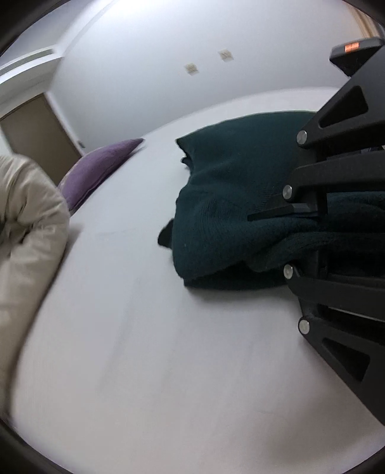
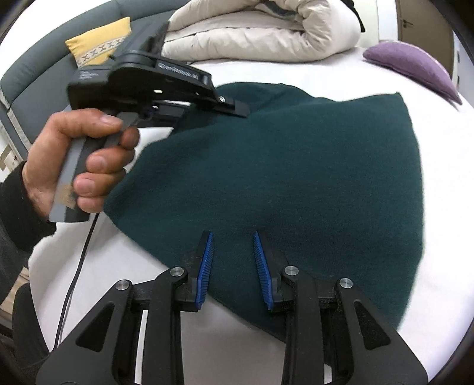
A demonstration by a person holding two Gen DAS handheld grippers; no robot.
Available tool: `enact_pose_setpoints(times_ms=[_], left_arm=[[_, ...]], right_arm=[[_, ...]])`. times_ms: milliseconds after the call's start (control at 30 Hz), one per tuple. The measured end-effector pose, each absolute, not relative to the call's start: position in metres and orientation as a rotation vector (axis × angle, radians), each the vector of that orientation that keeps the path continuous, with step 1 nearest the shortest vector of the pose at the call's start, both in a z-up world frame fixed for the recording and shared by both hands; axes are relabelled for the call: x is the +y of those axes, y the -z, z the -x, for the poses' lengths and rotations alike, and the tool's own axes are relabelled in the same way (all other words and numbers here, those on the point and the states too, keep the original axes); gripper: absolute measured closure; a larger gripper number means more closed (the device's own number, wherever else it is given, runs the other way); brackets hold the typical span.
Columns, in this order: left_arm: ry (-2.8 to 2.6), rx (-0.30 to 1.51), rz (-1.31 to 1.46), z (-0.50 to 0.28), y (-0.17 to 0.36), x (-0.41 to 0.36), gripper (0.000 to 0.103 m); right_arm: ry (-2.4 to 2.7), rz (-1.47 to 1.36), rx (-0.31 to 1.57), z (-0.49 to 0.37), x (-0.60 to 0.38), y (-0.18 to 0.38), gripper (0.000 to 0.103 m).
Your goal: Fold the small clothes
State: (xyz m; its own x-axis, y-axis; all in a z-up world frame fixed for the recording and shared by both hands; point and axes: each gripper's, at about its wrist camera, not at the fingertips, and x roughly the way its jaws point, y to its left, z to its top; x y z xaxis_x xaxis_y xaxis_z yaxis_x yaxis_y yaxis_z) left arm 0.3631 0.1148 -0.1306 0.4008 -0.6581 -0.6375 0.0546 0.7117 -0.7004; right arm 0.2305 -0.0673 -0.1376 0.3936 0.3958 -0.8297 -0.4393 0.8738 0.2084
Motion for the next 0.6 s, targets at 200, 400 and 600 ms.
enact_pose_setpoints(times_ms=[200,400,600], left_arm=[[0.429,1.054,0.589,-0.353,0.112,0.116,0.079],[0.284,0.879,0.312,-0.305,0.041,0.093,0.073],[0.287,0.965,0.119,-0.297,0.074,0.034,0.074]], right_arm=[[-0.556,-0.034,1.064,-0.228,-0.079,0.14,0.075],[-0.592,-0.209,0.994,-0.217,-0.125,0.108,0.075],[-0.585,-0.475,0.987,-0.231,-0.182,0.112,0.075]])
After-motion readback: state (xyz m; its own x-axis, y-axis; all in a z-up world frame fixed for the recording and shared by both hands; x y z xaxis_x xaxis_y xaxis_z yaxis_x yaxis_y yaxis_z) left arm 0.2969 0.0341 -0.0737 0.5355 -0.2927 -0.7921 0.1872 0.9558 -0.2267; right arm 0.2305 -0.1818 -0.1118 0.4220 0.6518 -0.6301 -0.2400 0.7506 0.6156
